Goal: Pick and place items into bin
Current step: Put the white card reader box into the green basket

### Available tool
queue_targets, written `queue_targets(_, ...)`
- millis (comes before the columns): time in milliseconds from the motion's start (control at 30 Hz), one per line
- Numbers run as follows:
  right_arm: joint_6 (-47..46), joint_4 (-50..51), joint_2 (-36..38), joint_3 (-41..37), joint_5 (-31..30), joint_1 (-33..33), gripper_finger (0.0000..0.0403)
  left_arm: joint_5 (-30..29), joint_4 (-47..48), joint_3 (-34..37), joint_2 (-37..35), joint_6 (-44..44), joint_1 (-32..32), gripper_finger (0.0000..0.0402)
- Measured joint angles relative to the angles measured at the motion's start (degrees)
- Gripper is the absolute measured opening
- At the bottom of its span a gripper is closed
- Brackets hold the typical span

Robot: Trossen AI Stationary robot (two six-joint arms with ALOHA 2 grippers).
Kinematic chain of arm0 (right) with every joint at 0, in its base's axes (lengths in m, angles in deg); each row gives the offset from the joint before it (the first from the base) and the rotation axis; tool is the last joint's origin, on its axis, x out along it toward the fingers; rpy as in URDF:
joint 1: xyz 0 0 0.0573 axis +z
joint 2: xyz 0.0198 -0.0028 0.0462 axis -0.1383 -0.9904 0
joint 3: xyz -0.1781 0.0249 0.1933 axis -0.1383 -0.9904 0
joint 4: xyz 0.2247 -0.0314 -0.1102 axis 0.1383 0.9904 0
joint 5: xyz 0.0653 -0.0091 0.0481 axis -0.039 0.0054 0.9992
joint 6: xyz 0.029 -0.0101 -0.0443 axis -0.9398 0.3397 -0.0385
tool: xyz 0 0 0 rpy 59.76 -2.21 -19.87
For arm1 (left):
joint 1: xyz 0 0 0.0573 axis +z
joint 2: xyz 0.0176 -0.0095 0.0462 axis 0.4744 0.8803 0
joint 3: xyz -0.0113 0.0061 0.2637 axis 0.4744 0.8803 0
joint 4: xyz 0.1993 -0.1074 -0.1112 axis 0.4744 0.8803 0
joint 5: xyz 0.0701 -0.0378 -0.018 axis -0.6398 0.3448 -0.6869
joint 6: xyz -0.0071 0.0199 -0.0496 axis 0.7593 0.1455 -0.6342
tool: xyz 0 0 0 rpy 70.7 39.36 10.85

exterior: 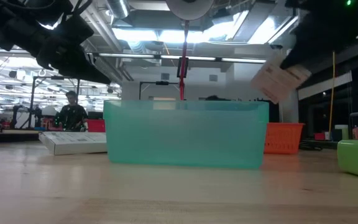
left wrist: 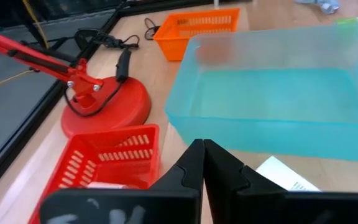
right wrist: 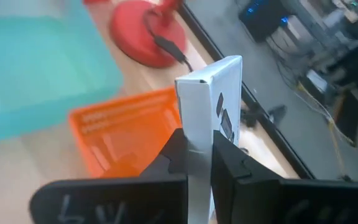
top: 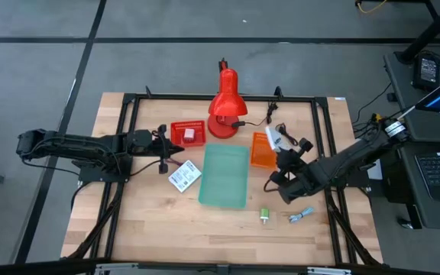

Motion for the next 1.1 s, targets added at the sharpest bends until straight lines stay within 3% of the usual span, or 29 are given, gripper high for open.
queue_targets(400, 12.78, -2.81, -5.41, 11.47, 1.19, 0.18, 0.0018, 3.48, -3.12, 0.00, 0.00, -0.07, 0.00, 0.0005)
queue_targets(1100, 52.40, -26.71, -18.59, 19.86, 11.11, 1.41, 0.0017, 3.50, -3.12, 0.00, 0.00, -0.07, 0.00, 0.0005)
